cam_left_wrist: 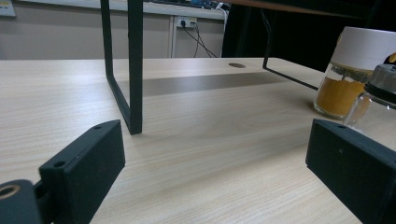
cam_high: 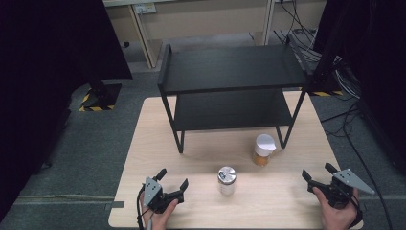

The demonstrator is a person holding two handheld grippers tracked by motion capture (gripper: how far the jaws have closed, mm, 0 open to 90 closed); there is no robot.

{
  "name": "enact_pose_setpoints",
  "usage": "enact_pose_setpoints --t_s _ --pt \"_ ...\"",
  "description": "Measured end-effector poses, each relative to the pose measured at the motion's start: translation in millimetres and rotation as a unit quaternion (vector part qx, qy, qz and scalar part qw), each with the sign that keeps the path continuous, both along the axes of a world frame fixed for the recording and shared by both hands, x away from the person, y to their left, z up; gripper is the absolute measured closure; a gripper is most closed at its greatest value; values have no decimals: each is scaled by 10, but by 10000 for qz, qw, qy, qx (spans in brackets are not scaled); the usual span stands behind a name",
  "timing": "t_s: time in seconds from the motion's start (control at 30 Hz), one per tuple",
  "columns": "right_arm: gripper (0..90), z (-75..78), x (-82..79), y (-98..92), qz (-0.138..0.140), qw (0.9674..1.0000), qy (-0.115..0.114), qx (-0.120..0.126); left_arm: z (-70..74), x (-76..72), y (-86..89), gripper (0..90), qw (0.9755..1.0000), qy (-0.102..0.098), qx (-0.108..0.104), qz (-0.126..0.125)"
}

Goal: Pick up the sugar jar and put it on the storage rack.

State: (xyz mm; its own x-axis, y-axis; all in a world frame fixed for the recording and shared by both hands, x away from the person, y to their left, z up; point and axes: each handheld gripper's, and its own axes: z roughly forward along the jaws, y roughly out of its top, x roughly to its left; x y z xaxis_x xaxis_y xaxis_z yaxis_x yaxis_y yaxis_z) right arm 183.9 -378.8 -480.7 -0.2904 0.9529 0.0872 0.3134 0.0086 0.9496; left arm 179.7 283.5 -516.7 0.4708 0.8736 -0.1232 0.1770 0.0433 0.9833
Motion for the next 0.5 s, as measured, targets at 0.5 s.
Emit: enact_pose_setpoints --t_s 0.5 --pt "63 -6 2 -21 12 10000 2 69 -20 36 -106 29 9980 -83 -3 -626"
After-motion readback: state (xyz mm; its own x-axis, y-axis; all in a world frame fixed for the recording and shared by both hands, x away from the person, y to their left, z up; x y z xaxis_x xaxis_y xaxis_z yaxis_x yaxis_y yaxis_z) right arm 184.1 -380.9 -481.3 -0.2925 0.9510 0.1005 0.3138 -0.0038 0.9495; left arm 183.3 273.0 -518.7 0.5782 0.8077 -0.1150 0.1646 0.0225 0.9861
